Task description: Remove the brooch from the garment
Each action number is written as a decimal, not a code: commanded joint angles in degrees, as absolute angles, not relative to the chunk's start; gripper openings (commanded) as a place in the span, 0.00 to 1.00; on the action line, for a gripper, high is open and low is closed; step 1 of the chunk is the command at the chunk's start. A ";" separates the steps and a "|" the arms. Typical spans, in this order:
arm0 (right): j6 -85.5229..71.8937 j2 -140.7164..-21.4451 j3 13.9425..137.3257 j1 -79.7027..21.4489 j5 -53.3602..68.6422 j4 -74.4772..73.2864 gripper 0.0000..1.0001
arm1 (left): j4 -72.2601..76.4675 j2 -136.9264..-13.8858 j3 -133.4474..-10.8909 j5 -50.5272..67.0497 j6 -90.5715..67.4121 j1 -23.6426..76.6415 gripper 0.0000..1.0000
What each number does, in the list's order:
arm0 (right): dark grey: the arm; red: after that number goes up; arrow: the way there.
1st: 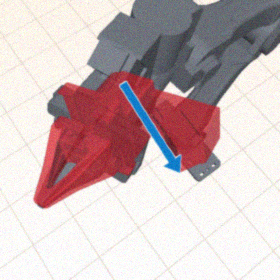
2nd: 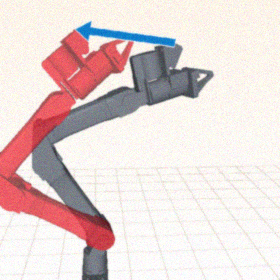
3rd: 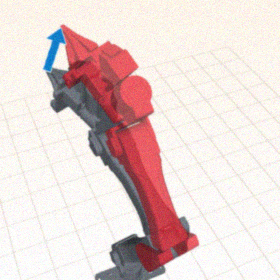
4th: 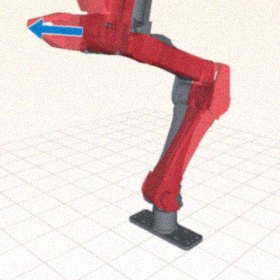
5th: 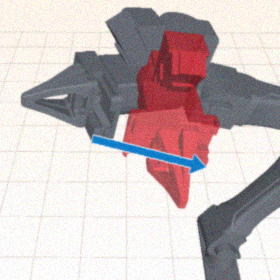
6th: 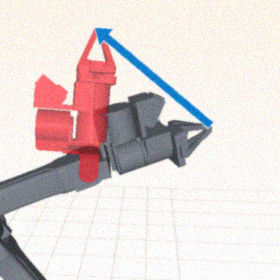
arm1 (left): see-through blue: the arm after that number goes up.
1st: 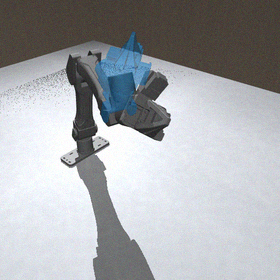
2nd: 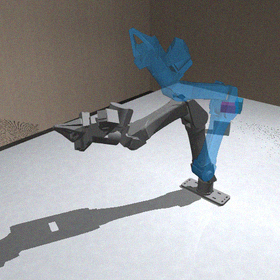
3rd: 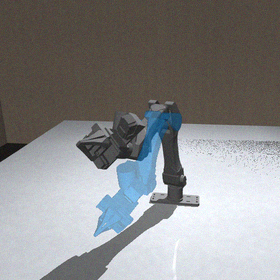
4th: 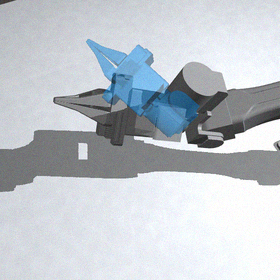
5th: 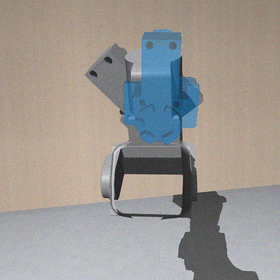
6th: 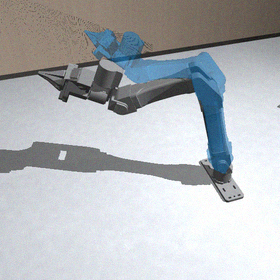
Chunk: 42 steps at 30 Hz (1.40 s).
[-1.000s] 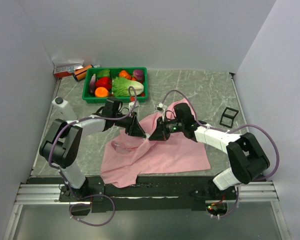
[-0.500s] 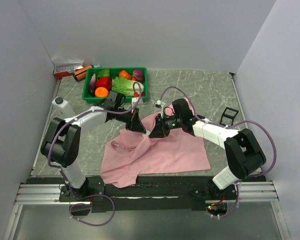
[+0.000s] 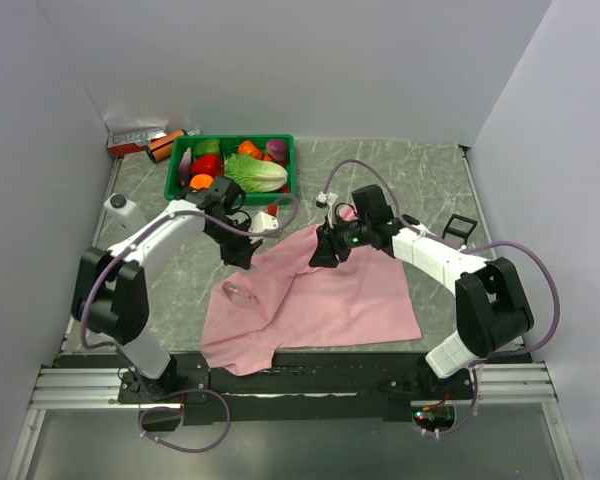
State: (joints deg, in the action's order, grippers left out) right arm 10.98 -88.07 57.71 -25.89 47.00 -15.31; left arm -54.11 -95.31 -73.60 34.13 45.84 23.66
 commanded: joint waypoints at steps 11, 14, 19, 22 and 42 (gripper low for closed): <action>12.48 -83.75 60.29 -23.82 42.89 -14.68 0.53 | -63.63 -87.18 -80.85 17.06 53.18 23.38 0.01; 11.34 -84.03 62.66 -23.82 43.50 -15.20 0.54 | -65.73 -89.47 -86.90 17.47 49.16 20.84 0.01; 8.79 -80.25 66.88 -23.73 45.17 -9.42 0.54 | -59.26 -90.89 -96.86 37.56 30.45 14.15 0.01; 6.78 -79.10 68.20 -23.91 47.36 -6.60 0.53 | -41.81 -85.99 -90.46 49.69 14.99 13.71 0.01; -18.45 -82.44 62.84 -26.02 59.06 9.84 0.52 | 23.29 -84.99 -62.93 75.76 -48.34 13.62 0.01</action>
